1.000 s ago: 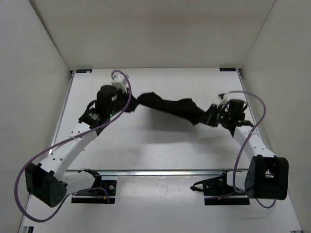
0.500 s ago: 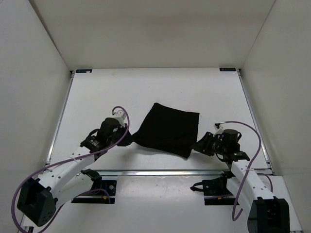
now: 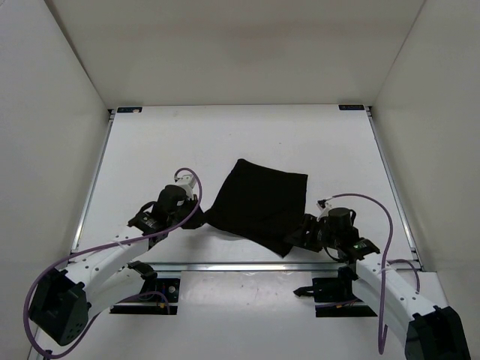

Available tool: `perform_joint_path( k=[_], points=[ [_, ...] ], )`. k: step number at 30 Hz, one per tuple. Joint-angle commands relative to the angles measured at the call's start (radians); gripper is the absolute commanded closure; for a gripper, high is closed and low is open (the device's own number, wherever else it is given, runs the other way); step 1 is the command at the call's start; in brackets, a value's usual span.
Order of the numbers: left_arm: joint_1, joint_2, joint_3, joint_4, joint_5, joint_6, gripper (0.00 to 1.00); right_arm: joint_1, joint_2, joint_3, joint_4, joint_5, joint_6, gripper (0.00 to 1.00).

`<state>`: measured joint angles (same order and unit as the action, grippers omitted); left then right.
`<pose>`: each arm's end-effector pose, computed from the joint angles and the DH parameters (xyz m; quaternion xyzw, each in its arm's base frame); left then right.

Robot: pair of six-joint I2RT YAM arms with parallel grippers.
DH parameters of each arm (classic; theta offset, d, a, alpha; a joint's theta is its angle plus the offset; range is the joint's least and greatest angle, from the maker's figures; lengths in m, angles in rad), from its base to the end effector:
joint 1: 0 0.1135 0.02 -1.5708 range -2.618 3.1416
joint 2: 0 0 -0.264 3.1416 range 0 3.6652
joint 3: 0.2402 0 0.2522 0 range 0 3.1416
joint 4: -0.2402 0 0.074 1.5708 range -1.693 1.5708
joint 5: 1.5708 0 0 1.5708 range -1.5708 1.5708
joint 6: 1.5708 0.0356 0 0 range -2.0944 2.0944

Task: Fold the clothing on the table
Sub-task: Flatten the skirt out

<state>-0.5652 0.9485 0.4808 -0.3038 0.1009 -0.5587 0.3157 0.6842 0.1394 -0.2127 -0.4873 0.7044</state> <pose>0.1587 -0.1049 0.1948 0.0226 0.9200 -0.2464 0.3041 0.1209 0.0570 0.1323 0.0785 0.8930 0.3808 0.2268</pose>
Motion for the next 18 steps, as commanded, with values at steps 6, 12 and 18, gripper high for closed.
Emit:
perform_joint_path(
  k=[6,12,18],
  points=[
    [-0.002,-0.001,-0.016,0.061,0.022,-0.024,1.00,0.138,-0.080,-0.101,0.030,0.087,0.165,0.52],
    [-0.004,0.009,-0.018,0.074,0.023,-0.026,1.00,0.204,-0.074,-0.112,0.004,0.113,0.196,0.55],
    [0.004,0.022,-0.019,0.078,0.019,-0.026,1.00,0.233,0.000,-0.089,-0.002,0.121,0.194,0.49]
  ],
)
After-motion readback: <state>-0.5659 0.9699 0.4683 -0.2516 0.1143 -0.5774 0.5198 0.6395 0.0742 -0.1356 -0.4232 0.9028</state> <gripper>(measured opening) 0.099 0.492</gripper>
